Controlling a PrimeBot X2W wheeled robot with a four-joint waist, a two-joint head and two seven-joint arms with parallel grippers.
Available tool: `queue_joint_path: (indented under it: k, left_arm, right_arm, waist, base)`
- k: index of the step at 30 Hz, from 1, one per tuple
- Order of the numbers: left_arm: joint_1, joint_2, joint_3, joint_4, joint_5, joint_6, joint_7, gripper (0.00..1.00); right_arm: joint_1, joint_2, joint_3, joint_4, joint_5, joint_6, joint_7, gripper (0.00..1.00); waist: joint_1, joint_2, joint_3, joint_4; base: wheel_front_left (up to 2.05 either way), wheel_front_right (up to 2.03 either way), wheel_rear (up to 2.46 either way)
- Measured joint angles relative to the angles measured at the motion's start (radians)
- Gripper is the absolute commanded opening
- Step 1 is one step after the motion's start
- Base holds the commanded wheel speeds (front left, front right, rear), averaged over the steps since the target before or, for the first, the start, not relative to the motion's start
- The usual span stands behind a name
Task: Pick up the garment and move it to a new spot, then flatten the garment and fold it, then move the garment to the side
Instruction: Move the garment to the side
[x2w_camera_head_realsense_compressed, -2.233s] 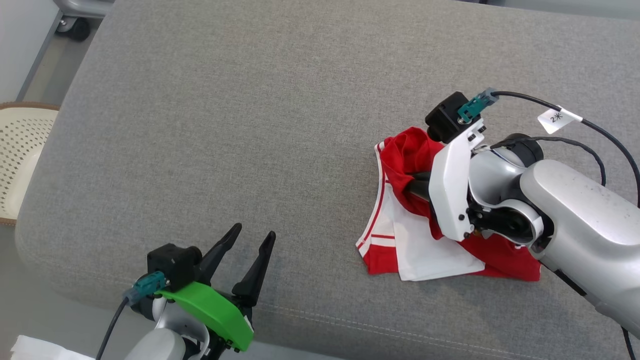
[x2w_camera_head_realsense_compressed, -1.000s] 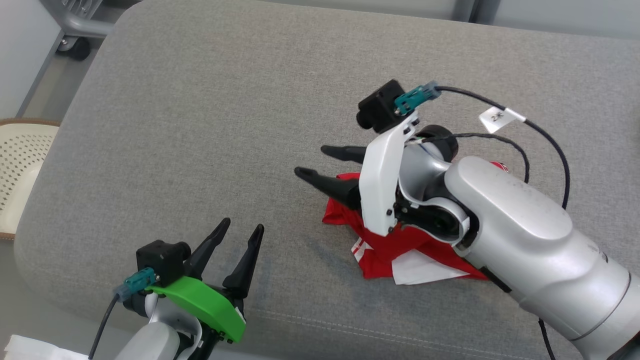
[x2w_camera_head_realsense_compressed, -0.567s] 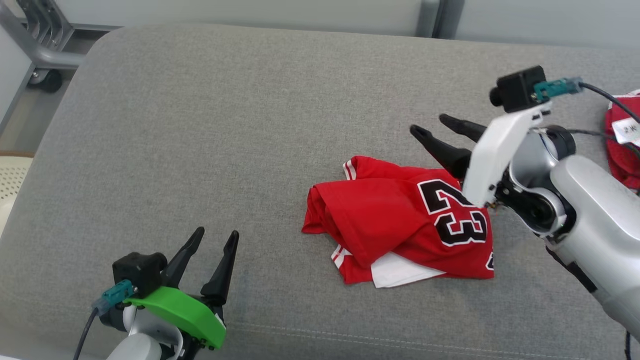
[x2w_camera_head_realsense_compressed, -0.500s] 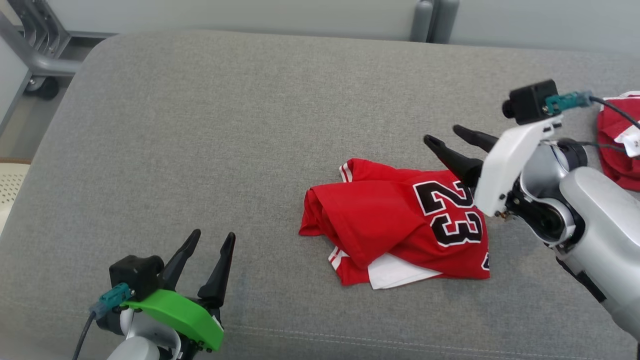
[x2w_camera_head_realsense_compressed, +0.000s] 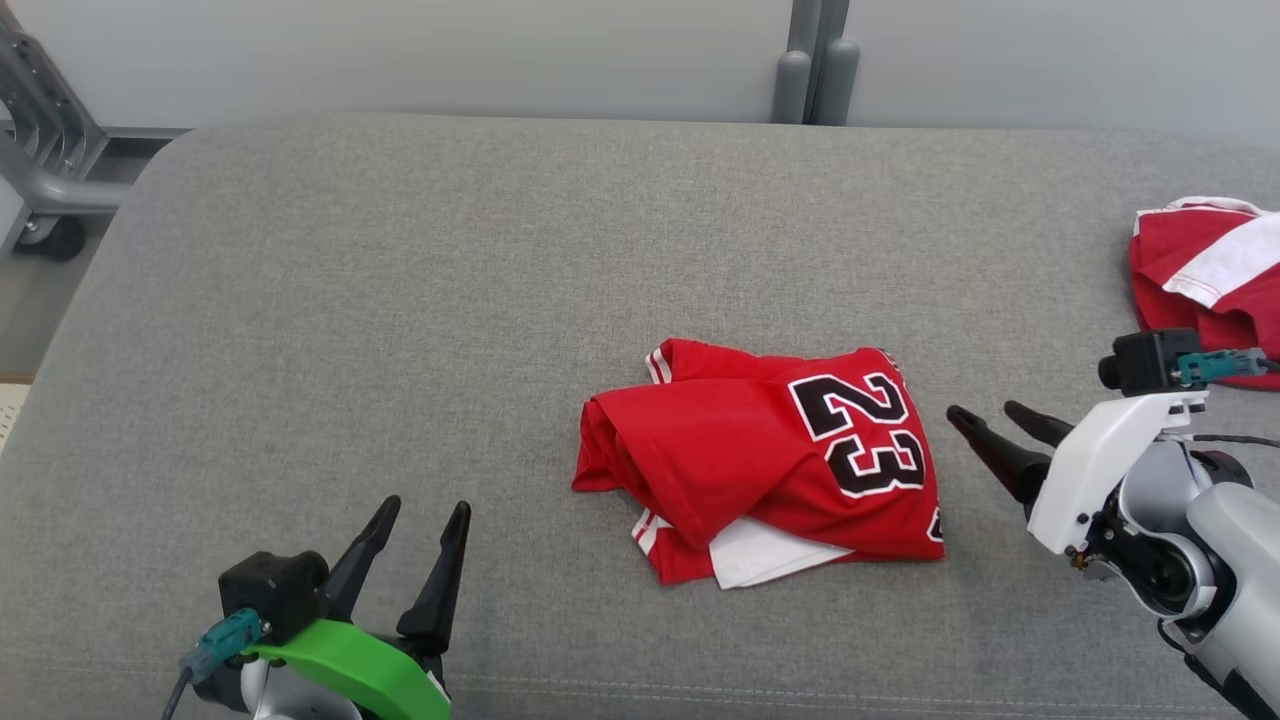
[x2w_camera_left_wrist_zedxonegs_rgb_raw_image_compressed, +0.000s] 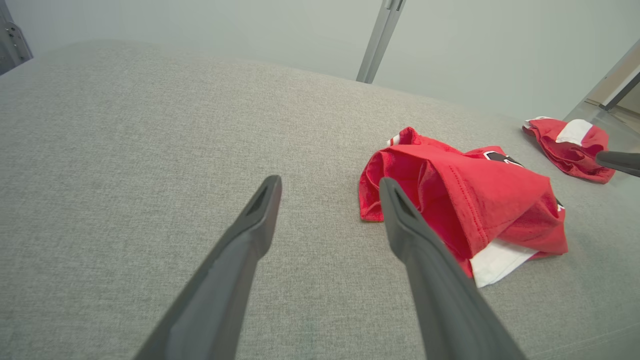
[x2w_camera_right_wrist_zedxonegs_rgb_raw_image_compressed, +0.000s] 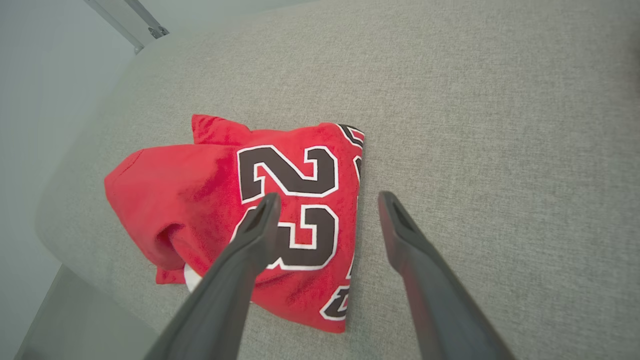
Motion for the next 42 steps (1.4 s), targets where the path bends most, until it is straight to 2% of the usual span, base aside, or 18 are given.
queue_joint_path:
  k: [7,10,20,37,38,40,42]
  left_arm:
    - [0.0,0.009,-0.009,-0.035,0.002,0.0,0.009,1.0]
    - [-0.002,0.013,-0.009,-0.046,0.005,0.0,0.015,1.0]
    - [-0.013,0.013,-0.005,-0.059,0.011,0.008,0.023,1.0]
    - [-0.031,0.005,-0.019,-0.061,0.01,0.007,0.033,1.0]
    - [-0.031,0.005,-0.018,-0.061,0.009,0.007,0.033,1.0]
    - [-0.031,0.003,-0.019,-0.061,0.009,0.007,0.033,1.0]
    - [-0.032,0.0,-0.02,-0.061,0.009,0.007,0.033,1.0]
  right_arm:
    - [0.013,-0.019,-0.051,0.035,0.057,-0.003,-0.017,1.0]
    - [0.013,-0.013,-0.058,0.049,0.092,0.022,-0.017,1.0]
    - [0.015,0.001,-0.057,0.129,0.132,0.059,0.011,1.0]
    - [-0.024,0.059,-0.083,0.242,0.227,0.127,0.058,1.0]
    - [-0.032,0.064,-0.081,0.243,0.228,0.133,0.066,0.74]
    - [-0.044,0.075,-0.082,0.244,0.243,0.138,0.073,0.0]
    - [-0.052,0.071,-0.081,0.246,0.249,0.144,0.085,0.0]
  waist:
    - [0.0,0.0,0.045,0.018]
    - [0.0,0.0,0.066,0.028]
    - [0.0,0.0,0.114,0.07]
    - [0.0,0.0,0.12,0.125]
    - [0.0,0.0,0.12,0.127]
    - [0.0,0.0,0.121,0.129]
    - [0.0,0.0,0.122,0.133]
  base:
    - [0.0,0.0,0.0]
    - [0.0,0.0,0.0]
    - [0.0,0.0,0.0]
    - [0.0,0.0,0.0]
    - [0.0,0.0,0.0]
    - [0.0,0.0,0.0]
    - [0.0,0.0,0.0]
